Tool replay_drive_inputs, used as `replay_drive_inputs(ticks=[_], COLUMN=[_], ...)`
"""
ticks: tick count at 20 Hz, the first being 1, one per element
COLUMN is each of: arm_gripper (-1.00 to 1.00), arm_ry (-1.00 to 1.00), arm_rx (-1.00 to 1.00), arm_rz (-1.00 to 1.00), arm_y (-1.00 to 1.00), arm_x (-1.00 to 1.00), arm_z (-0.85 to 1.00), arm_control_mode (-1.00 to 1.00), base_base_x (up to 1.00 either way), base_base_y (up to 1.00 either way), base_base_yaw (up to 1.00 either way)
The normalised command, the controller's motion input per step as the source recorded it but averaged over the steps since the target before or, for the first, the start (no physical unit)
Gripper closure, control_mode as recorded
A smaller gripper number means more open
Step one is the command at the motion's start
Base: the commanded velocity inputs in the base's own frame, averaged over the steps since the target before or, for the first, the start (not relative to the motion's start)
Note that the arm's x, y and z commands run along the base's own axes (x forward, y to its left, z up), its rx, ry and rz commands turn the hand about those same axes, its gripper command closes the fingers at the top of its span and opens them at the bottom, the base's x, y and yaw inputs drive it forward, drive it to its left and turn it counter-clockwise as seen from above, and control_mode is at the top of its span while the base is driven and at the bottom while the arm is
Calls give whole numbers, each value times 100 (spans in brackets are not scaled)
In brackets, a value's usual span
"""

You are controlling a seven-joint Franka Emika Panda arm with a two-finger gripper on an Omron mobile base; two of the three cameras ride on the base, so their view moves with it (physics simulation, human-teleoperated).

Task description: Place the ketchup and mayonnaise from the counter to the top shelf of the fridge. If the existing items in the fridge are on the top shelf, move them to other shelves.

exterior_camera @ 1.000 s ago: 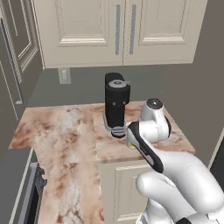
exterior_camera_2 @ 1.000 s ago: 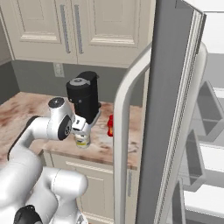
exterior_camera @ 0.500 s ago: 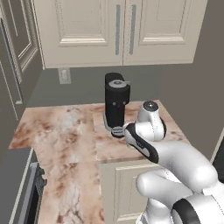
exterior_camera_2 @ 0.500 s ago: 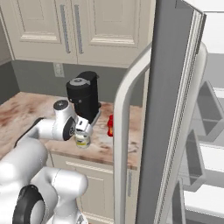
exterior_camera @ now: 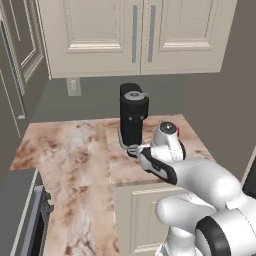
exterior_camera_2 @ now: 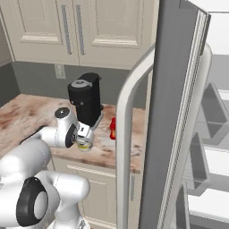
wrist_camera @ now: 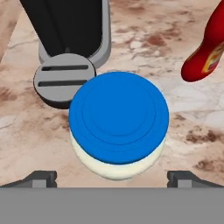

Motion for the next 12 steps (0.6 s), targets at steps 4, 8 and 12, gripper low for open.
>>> replay_drive_inputs(ticks=[4, 8, 12], arm_gripper=[-100, -100, -100], arm_ry=[-14, -13, -7], arm_rx=[0, 0, 0], arm_rz=[0, 0, 0], arm_y=[1, 0, 0], arm_x=[15, 14, 9], arm_z=[-7, -2, -1], arm_control_mode=[-100, -100, -100], base_base_x=[0, 0, 0], base_base_y=[0, 0, 0], base_base_yaw=[0, 0, 0])
